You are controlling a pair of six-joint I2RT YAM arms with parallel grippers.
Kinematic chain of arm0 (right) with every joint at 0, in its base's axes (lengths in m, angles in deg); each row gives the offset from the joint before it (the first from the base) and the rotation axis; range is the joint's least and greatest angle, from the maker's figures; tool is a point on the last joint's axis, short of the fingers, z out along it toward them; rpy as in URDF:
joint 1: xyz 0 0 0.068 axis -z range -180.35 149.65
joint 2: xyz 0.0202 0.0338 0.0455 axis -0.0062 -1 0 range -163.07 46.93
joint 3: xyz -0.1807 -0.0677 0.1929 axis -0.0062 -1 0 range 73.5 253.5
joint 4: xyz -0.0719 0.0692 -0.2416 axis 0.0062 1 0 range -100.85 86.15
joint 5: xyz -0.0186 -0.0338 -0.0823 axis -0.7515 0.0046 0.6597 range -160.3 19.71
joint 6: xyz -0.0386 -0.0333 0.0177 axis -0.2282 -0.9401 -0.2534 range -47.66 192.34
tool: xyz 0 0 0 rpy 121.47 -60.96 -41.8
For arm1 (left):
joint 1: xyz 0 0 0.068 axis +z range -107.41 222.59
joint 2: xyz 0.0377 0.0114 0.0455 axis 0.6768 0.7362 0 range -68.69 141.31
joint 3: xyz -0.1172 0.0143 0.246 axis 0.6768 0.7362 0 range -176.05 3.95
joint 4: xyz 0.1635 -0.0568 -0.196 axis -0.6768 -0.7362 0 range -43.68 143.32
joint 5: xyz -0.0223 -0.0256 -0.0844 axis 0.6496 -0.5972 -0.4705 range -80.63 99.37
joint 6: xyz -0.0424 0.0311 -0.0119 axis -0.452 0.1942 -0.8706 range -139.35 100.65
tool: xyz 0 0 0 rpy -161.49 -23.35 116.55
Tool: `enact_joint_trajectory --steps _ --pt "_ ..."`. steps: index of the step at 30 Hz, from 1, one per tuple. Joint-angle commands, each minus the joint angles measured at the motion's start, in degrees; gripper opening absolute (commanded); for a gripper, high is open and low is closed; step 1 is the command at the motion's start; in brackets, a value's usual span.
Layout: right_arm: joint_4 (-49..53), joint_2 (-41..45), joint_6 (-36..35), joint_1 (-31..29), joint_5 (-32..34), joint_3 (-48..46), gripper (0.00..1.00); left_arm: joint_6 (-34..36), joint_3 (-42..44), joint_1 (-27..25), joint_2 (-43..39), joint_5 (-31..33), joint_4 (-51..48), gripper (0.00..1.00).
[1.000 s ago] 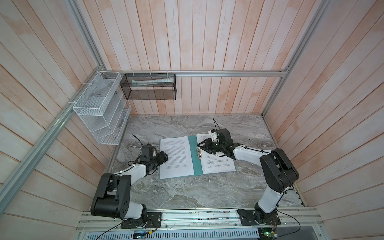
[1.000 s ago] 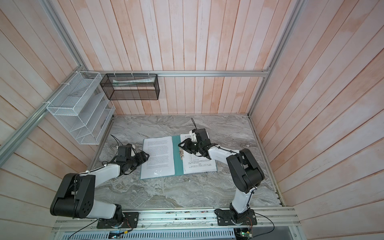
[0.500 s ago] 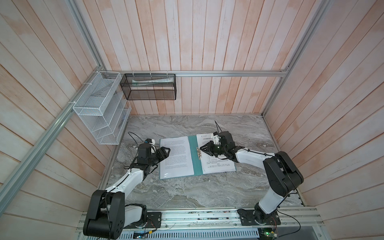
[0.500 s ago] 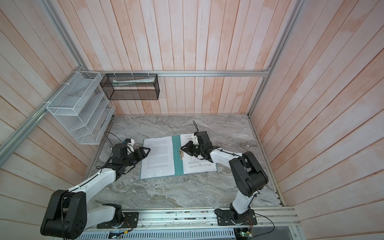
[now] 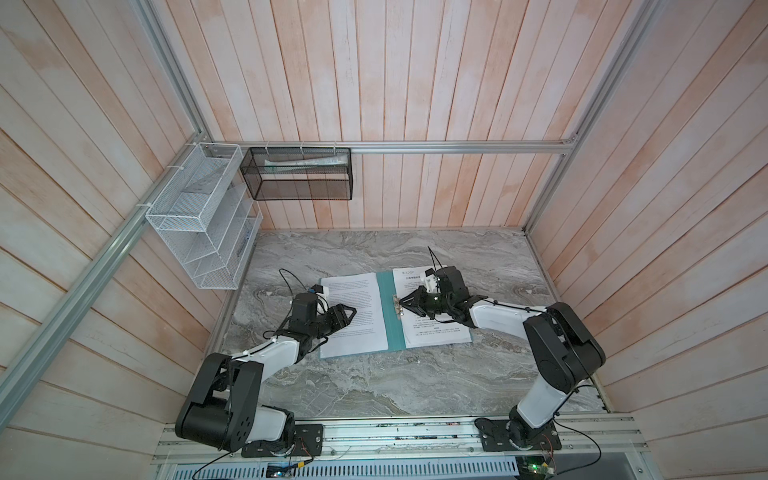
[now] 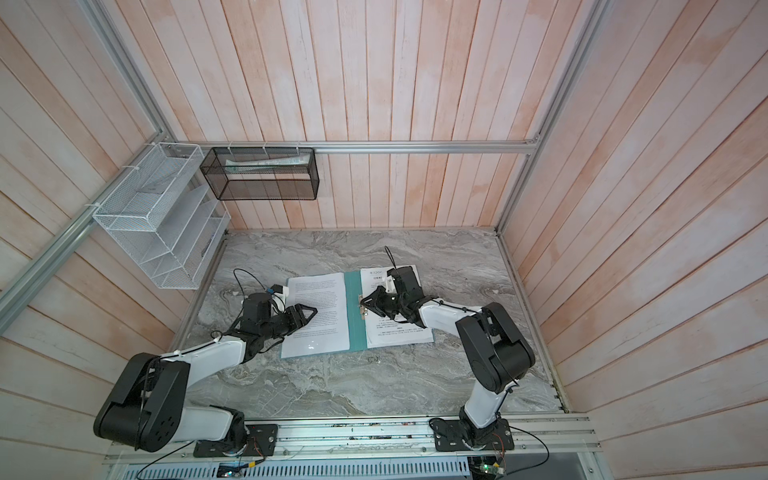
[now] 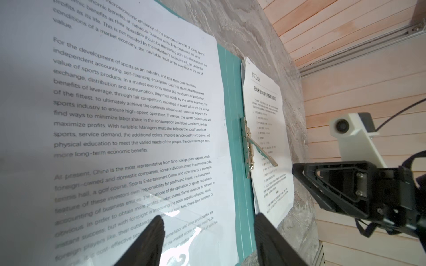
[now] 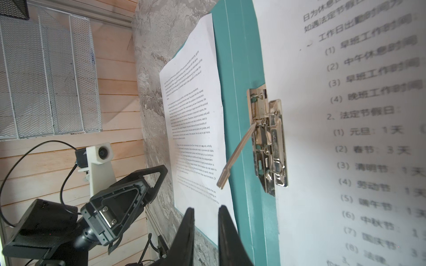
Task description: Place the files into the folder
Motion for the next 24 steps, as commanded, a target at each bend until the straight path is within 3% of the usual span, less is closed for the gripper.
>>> enact_joint_trajectory --steps 1,24 --pt "-1.28 -2.24 0.89 -0.48 -1.36 -0.13 0.18 -0.36 1.08 -0.33 1.5 -0.77 3.03 0.64" --pt "-4.74 -7.46 2.38 -1.21 -3.36 1.98 0.16 1.5 3.02 -0.99 4.44 -0.35 2.5 0.63"
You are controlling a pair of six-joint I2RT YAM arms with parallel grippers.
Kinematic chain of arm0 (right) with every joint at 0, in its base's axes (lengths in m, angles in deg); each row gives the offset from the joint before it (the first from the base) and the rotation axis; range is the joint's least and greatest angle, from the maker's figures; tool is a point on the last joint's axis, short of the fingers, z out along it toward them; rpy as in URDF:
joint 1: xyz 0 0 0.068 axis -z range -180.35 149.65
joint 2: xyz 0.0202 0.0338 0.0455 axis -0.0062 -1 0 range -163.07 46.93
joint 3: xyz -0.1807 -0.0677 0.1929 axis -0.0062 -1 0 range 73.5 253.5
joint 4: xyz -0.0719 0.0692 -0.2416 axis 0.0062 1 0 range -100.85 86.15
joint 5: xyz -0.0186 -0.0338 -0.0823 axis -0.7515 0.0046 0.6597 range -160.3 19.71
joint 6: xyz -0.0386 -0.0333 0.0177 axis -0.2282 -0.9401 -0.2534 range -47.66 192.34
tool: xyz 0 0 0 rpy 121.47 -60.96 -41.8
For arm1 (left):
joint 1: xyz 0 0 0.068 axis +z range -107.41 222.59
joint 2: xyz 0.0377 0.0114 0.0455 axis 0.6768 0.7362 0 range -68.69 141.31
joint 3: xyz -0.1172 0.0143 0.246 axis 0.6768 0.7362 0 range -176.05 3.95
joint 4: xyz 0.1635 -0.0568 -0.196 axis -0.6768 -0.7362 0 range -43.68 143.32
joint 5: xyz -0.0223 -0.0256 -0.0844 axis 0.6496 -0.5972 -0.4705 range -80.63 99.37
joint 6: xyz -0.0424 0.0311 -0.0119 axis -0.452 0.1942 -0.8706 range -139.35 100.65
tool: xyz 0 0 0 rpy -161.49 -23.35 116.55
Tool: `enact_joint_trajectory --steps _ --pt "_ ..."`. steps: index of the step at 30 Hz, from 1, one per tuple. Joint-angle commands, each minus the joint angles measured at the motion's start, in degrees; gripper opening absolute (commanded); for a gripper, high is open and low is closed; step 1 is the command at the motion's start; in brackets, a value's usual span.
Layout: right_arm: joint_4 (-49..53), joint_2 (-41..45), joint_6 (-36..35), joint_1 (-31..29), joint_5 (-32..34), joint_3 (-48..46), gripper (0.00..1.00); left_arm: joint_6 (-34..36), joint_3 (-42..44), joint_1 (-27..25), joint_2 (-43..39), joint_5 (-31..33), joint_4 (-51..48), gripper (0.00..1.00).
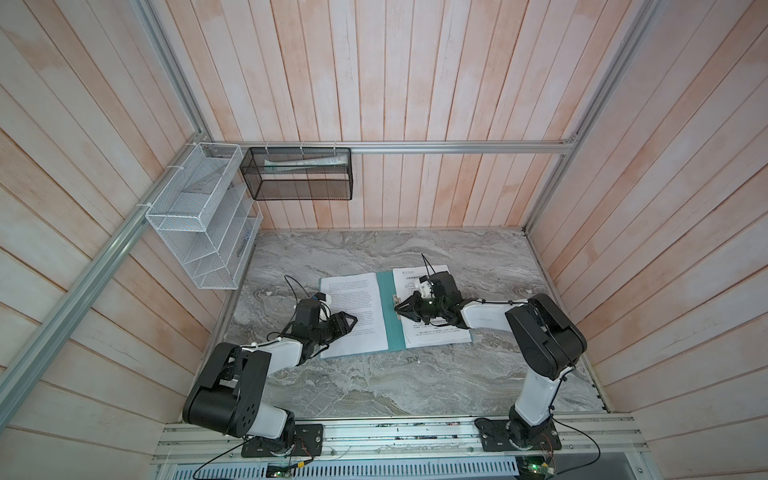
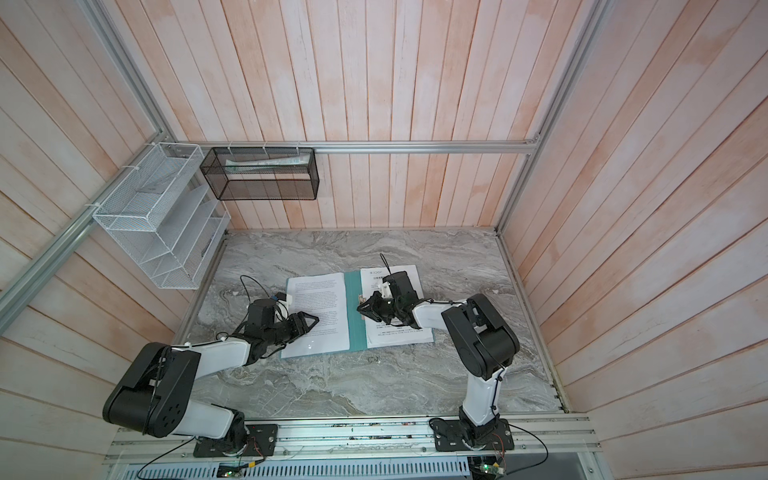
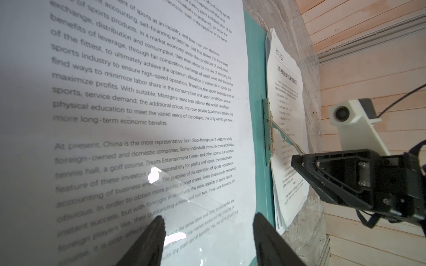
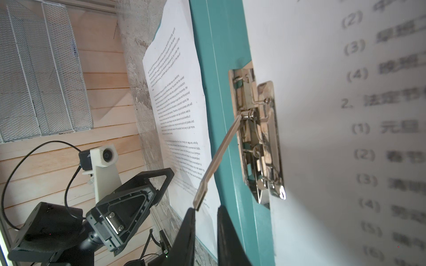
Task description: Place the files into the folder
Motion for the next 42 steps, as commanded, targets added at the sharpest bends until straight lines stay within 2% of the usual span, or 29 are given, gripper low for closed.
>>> enact_joint_trajectory --steps 1,16,24,42 --pt "-0.6 -1.3 -0.22 -0.38 -0.88 1.77 0.16 1.31 0.75 -0.2 0.83 -0.15 0.79 0.63" --pt "-0.47 2.88 -0.67 -0.31 -1.22 0.73 0.18 1.75 0.39 -0.21 1.07 -0.33 0.45 0.62" --pt "-3.35 1.33 1.33 -0.03 -1.97 0.47 0.22 1.83 0.47 -0.19 1.05 -0.24 0.37 0.62" --pt "-5.73 -0.63 3.27 0.42 -3.4 -1.03 0.19 2.19 0.69 -0.22 1.9 -0.07 0.55 0.62"
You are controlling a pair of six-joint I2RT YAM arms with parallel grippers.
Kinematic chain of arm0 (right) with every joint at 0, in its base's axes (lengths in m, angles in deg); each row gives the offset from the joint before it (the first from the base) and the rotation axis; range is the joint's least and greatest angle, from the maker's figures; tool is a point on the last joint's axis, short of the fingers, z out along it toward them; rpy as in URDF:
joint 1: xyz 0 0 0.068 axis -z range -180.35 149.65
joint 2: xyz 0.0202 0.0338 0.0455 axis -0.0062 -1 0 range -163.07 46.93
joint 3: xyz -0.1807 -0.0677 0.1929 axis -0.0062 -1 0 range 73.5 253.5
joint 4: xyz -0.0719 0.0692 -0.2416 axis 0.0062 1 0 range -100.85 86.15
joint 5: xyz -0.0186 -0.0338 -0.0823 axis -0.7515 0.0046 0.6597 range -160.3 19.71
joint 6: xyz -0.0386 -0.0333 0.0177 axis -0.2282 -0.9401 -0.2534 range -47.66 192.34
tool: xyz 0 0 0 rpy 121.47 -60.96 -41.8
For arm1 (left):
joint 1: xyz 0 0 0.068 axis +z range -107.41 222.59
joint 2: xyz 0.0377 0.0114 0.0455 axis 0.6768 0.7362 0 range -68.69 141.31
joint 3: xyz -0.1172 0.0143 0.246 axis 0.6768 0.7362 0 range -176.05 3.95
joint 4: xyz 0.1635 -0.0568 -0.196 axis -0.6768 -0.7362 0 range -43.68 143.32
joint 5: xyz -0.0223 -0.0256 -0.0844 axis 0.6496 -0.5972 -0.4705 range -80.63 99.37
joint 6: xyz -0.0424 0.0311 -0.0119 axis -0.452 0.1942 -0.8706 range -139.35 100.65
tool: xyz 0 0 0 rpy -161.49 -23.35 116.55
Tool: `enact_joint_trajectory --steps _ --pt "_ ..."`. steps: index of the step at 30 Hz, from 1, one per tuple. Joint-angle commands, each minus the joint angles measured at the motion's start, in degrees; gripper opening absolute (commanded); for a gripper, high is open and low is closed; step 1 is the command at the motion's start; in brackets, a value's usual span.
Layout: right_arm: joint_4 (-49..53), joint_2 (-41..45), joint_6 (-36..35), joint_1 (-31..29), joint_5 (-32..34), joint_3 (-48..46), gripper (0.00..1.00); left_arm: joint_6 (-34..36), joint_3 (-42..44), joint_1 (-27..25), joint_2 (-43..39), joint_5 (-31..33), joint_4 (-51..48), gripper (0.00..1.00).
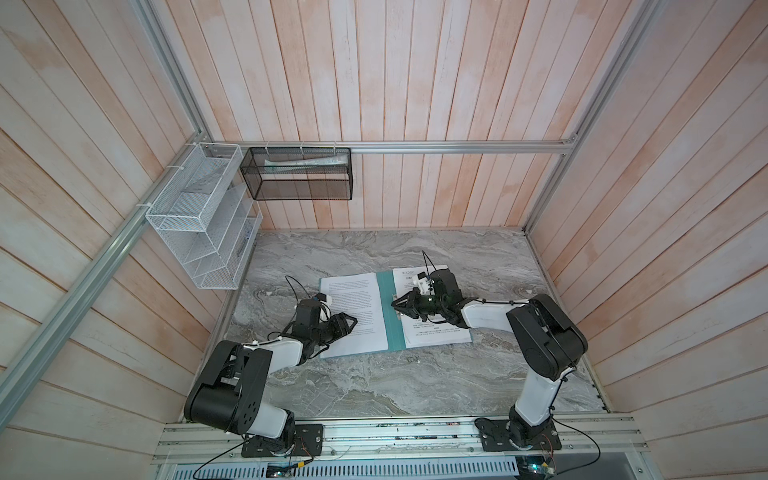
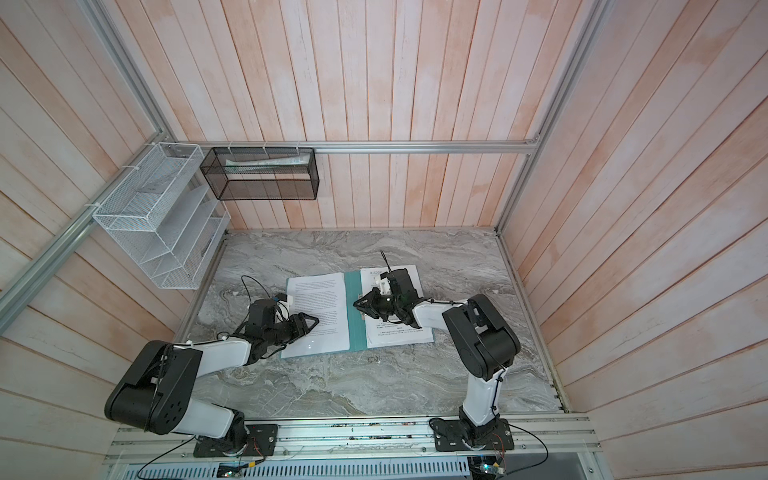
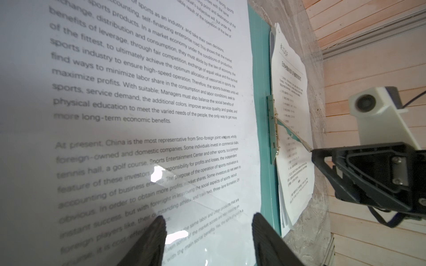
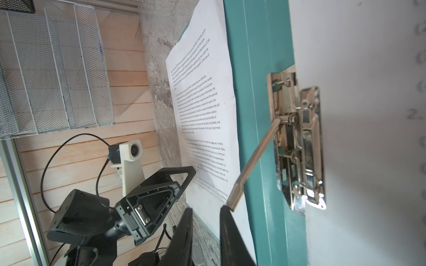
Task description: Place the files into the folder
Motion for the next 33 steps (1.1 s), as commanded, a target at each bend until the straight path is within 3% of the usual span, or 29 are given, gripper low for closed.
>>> enact_joint_trajectory --steps 1,33 --pt "-1.57 -1.22 0.5 0.3 -0.69 -1.11 0.19 1.19 0.7 -0.2 1.14 -0.09 0.69 0.62" --pt "-8.24 -0.94 4.95 1.15 -3.03 -4.37 0.2 1.54 0.47 -0.22 1.39 0.0 0.4 0.62"
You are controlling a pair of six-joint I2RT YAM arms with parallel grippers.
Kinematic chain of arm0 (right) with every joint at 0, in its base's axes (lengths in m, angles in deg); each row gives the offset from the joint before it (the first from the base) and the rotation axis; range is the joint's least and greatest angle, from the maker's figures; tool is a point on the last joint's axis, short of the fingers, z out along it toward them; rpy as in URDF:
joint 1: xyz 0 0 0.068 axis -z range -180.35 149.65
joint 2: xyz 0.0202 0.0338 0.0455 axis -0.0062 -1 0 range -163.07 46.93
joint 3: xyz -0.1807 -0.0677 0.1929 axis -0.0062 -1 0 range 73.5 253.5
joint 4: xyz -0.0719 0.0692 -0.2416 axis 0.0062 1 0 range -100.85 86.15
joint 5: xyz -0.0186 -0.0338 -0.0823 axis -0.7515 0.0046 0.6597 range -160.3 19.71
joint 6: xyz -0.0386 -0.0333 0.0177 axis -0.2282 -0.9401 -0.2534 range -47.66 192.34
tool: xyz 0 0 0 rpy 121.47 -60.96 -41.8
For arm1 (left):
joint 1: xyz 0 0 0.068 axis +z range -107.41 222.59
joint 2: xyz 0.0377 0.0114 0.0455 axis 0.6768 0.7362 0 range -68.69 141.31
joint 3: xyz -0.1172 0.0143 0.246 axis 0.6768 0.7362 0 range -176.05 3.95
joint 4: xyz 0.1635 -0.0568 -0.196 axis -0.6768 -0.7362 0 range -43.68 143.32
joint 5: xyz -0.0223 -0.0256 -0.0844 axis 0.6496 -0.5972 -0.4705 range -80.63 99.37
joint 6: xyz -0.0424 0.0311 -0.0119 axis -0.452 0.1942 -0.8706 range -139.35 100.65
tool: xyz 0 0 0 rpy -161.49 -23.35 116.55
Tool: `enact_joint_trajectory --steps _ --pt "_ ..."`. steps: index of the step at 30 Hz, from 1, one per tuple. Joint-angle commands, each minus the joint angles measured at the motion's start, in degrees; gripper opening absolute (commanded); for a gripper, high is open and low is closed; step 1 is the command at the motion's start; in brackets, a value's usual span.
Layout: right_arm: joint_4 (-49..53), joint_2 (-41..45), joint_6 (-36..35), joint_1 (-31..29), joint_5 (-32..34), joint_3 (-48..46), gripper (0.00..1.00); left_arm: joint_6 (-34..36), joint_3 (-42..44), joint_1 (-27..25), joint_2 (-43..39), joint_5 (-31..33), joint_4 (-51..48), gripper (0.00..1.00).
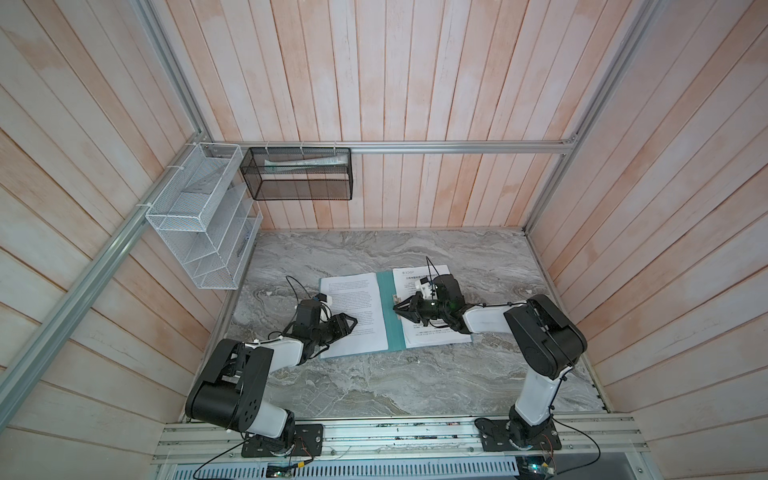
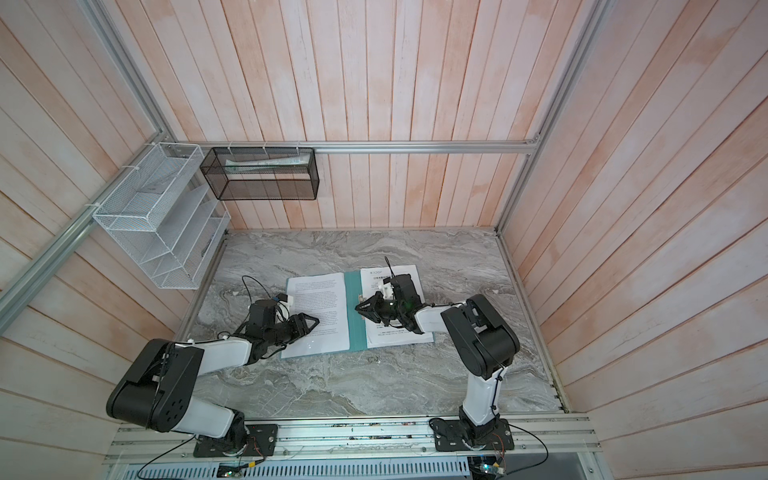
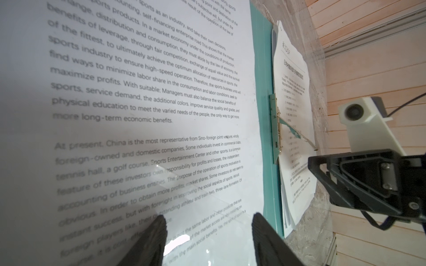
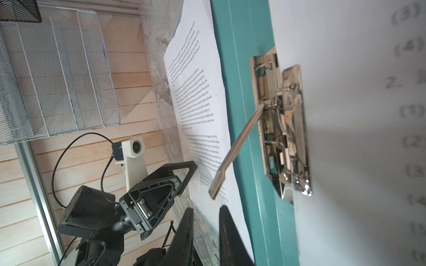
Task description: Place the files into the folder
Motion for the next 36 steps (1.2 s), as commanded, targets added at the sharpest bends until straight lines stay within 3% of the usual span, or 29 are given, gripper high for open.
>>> enact_joint_trajectory --steps 1,16,28,36 --pt "-2.25 -0.7 1.27 0.48 -1.16 -0.34 0.2 1.07 0.47 -0.2 0.92 -0.04 0.22 0.62" --pt "-5.99 -3.44 4.06 1.74 -2.76 -1.58 0.18 1.16 0.09 -0.24 1.3 0.02 -0.03 0.62" --pt "-4.89 -3.97 3.2 2.36 -2.79 -1.76 0.08 1.32 -0.06 -0.19 1.92 0.37 0.06 0.61" --pt "-6.09 -1.69 3.15 2.52 -3.12 -2.37 0.12 1.41 0.22 -0.19 1.81 0.29 0.34 0.61"
